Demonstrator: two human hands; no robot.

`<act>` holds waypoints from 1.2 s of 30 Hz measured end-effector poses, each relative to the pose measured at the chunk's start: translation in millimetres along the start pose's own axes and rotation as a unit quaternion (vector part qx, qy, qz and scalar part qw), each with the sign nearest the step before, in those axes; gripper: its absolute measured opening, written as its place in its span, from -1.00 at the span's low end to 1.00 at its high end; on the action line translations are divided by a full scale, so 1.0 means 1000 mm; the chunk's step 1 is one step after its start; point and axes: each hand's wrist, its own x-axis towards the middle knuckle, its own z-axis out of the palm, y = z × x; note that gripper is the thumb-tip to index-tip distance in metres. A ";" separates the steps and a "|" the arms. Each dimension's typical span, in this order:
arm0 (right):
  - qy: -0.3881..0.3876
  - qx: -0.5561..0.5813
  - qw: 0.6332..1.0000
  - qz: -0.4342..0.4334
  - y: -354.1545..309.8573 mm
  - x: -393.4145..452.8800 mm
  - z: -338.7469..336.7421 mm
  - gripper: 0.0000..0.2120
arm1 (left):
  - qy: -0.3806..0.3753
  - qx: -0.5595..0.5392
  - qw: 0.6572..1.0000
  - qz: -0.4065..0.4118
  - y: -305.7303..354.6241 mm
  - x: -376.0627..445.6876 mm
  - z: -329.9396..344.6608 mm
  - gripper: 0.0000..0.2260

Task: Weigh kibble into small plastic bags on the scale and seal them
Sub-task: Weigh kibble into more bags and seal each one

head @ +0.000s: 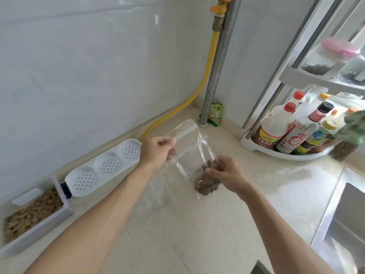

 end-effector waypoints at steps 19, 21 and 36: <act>0.082 -0.266 0.957 0.087 0.085 0.109 -0.061 -0.49 | -0.018 0.351 0.936 0.014 -0.067 0.118 0.112 -0.81; 0.082 -0.278 0.953 0.087 0.087 0.110 -0.061 -0.48 | -0.015 0.361 0.932 0.015 -0.069 0.118 0.112 -0.80; 0.041 -0.253 0.965 -0.056 0.015 0.077 0.037 -0.49 | 0.035 0.388 0.919 0.063 -0.077 0.034 -0.003 -0.62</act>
